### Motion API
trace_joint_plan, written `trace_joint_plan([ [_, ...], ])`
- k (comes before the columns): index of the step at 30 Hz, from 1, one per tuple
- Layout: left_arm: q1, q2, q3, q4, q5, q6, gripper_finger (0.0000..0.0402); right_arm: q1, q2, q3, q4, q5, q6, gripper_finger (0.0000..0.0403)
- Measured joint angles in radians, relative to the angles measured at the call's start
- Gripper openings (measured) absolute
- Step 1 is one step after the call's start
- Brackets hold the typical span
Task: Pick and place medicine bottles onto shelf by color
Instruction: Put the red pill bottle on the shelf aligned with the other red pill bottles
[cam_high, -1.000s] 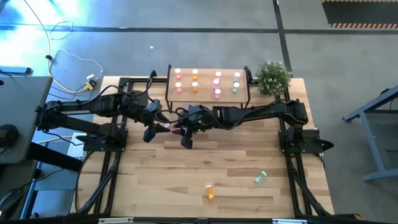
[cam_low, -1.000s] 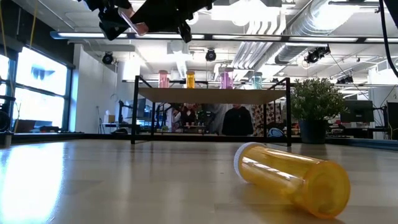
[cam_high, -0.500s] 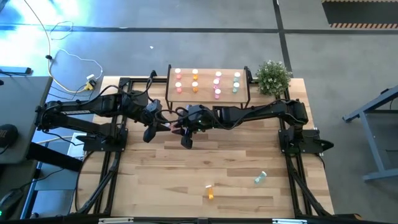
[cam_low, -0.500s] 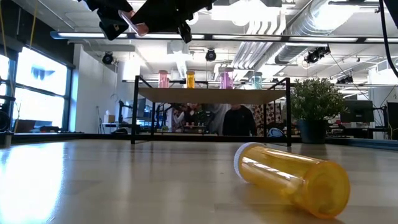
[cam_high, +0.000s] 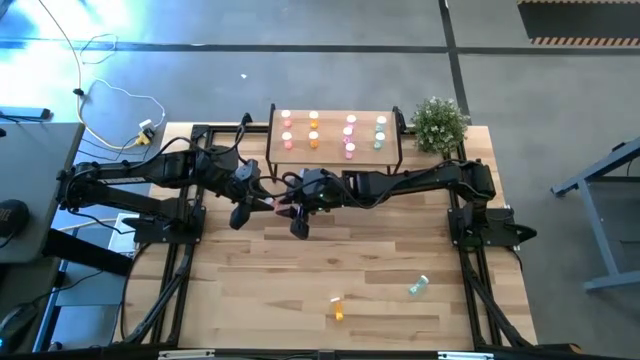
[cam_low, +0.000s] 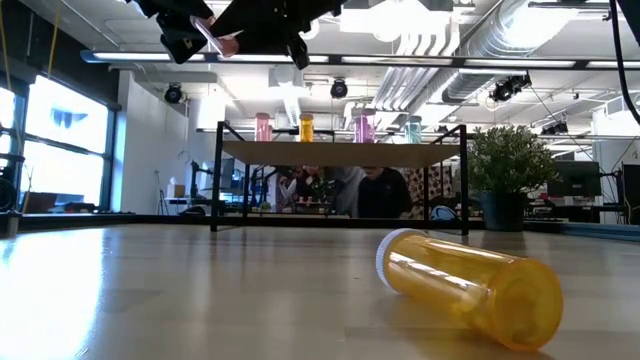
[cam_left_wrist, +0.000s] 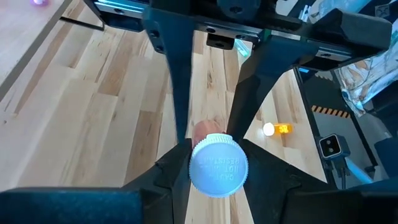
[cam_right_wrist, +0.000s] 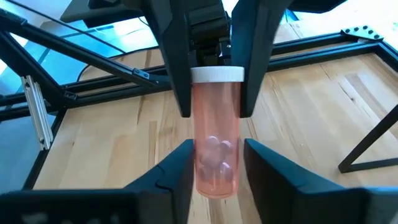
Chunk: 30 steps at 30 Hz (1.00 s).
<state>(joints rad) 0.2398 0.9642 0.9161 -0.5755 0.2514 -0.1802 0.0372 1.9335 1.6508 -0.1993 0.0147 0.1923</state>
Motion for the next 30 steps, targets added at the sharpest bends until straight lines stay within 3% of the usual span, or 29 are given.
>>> trace_joint_plan([
  [7,0.003,0.0,0.0,-0.005,-0.054,0.035,0.0113,-0.007,-0.012,0.0,-0.013,-0.005,0.065,0.019],
  [14,0.046,-0.001,0.004,-0.021,-0.061,0.054,0.0113,-0.05,-0.073,0.0,-0.074,-0.005,0.131,0.0201],
  [23,0.172,0.076,0.184,-0.211,-0.137,0.238,0.0113,-0.136,-0.168,0.0,-0.134,0.036,0.142,0.0202],
  [30,0.269,0.247,0.349,-0.327,-0.149,0.323,0.0113,-0.211,-0.256,0.0,-0.179,0.091,0.103,0.0202],
])
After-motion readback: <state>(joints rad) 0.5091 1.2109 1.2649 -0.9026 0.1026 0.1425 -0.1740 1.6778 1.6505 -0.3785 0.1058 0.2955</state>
